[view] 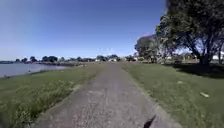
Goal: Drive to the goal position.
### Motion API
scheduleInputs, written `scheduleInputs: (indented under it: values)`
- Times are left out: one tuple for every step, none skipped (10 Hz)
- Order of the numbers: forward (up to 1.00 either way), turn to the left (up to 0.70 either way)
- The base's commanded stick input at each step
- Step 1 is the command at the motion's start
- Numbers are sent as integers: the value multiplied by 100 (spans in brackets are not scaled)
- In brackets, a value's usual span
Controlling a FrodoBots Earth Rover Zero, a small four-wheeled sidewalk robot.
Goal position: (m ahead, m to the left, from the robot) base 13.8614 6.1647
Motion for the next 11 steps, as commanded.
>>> scheduleInputs:
  values:
    - [85,0]
    - [85,0]
    - [85,0]
    - [85,0]
    - [85,0]
    - [85,0]
    - [85,0]
    - [85,0]
    - [85,0]
    - [85,0]
    - [85,0]
